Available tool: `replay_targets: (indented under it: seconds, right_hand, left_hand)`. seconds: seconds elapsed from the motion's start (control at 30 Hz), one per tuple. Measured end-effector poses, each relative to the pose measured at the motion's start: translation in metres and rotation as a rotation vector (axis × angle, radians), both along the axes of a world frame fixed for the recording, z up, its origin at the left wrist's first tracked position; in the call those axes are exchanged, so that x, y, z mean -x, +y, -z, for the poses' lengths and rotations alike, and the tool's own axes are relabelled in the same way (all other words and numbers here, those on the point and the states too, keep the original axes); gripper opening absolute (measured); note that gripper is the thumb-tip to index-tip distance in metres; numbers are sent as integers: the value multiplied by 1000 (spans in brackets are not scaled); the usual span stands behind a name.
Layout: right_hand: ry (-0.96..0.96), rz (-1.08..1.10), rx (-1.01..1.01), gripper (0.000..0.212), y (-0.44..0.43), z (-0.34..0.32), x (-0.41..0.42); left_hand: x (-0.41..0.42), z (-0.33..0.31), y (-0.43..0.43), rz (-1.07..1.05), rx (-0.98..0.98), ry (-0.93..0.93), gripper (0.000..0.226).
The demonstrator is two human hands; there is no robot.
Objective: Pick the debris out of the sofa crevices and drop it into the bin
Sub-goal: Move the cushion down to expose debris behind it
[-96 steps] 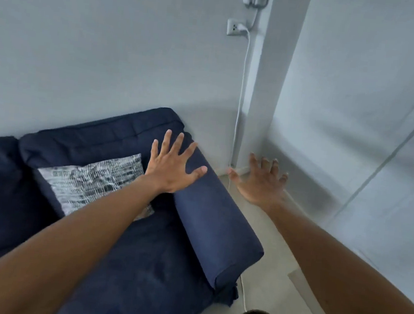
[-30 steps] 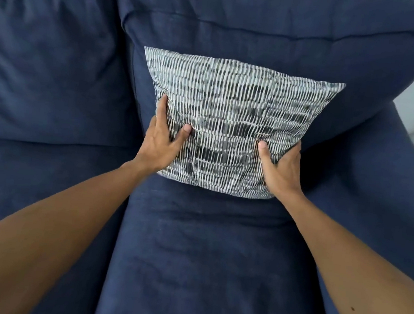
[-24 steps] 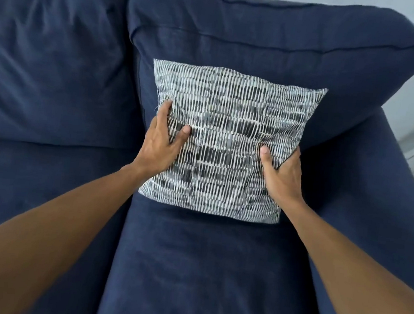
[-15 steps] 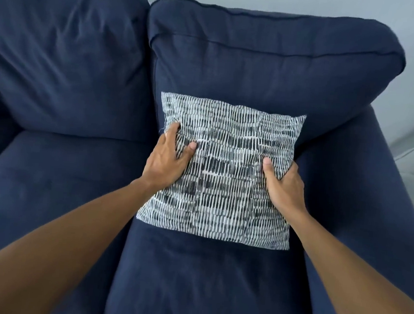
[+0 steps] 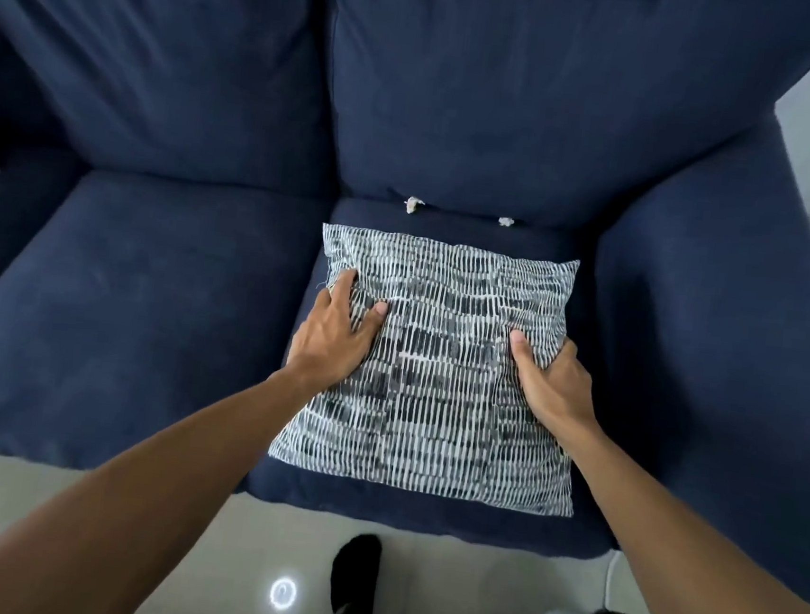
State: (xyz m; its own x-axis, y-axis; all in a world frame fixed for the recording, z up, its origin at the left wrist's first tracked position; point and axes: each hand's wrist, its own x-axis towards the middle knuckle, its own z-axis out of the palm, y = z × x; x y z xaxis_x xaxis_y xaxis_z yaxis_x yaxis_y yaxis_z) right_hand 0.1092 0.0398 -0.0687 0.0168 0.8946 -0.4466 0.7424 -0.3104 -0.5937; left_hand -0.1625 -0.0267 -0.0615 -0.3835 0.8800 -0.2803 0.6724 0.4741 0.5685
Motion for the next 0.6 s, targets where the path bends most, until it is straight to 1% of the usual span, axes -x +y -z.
replay_targets:
  seconds: [0.17,0.37,0.5,0.6]
  right_hand:
    - [-24,-20,32,106,-20,23,-7]
    - [-39,-13,84,113,-29,50,-17]
    - [-101,-40,102,109,-31,55,-20]
    - [-174,-63,92,108,-26,51,-20]
  left_hand:
    - [-7,23,-22,-25,57,23,80]
    - [-11,61,-39,-9,146,0,83]
    - [-11,73,-39,-11,182,92,81]
    - [-9,70,-33,-5,164,148,81]
